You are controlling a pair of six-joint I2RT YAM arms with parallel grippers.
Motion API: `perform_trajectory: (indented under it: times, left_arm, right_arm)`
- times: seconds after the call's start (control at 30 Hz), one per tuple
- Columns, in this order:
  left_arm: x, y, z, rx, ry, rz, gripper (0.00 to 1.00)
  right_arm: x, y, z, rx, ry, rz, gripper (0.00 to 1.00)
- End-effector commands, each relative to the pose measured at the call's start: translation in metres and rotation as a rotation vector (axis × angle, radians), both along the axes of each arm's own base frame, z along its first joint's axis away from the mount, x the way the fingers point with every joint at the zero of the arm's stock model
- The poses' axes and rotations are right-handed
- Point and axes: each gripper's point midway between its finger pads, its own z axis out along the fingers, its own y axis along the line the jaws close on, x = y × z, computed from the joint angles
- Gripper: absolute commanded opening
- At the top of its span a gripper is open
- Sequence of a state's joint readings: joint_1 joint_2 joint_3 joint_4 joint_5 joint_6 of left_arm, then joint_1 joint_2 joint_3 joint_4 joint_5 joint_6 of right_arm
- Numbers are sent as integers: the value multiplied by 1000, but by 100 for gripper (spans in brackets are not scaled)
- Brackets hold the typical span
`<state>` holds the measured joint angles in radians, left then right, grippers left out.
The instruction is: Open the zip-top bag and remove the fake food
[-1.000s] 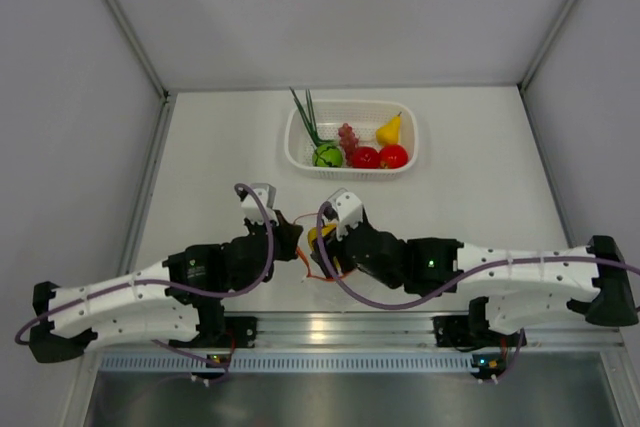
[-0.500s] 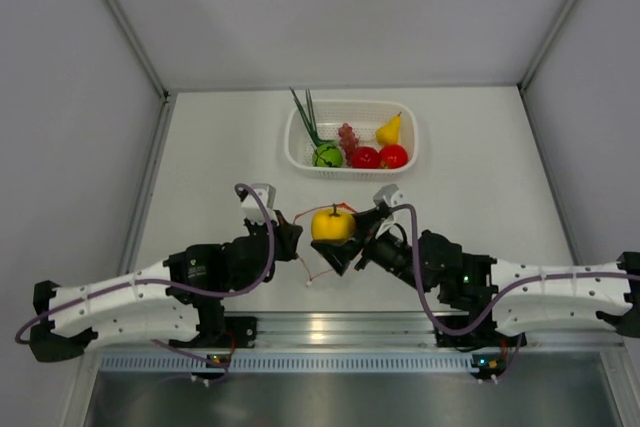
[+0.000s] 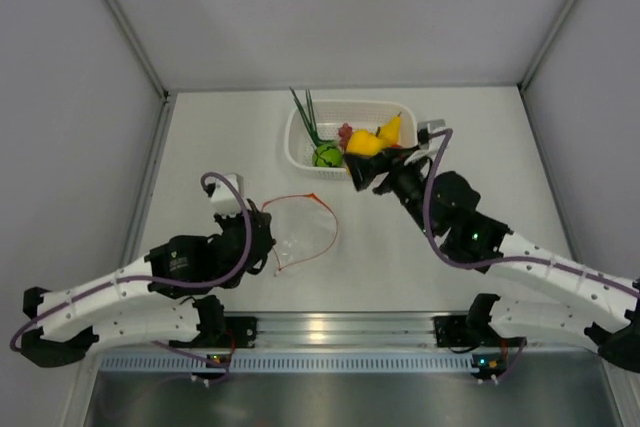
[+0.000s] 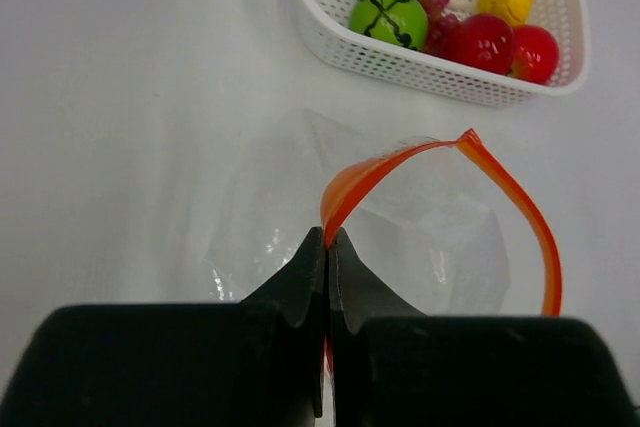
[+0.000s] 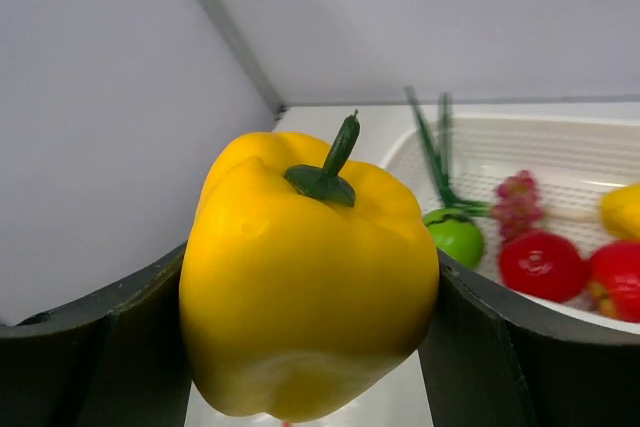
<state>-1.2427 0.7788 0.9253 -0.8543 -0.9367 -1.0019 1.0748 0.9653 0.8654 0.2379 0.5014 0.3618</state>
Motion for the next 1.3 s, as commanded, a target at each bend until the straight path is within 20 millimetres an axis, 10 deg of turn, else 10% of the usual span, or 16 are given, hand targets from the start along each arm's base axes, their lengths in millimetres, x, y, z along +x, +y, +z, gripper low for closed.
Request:
perform_trajectory:
  times: [0.0,0.2,0.63,0.7,0.77,1.03,1.2,1.27]
  left_arm:
    - [8,42,22,59,-46,124,0]
    - [18,86,40,159,-86,227,0]
    - [54,143,3,589,99,465,0]
    - [61,148,-6,614,147,502,0]
    - [66,149,-12,604,175,529,0]
    - [84,140,-20,579,187,593,0]
    - [96,126,-40,584,242,581,0]
    - [101,118,-45,580,257,570,0]
  right_arm:
    - [49,-31,-22,-65,145,-82,41]
    - [135,-58,-81,-214,351,-157,44]
    - [276,-7,-191,-452,614,-159,56]
    - [283,-2,-200,-459,627,-156,66]
    - [291,1,-204,-467,628,-159,99]
    - [287,-31,-145,-525,507,-272,100]
    - [244,-71,-83,-526,404,-335,99]
    - [221,-79,-98,-535,432,-288,99]
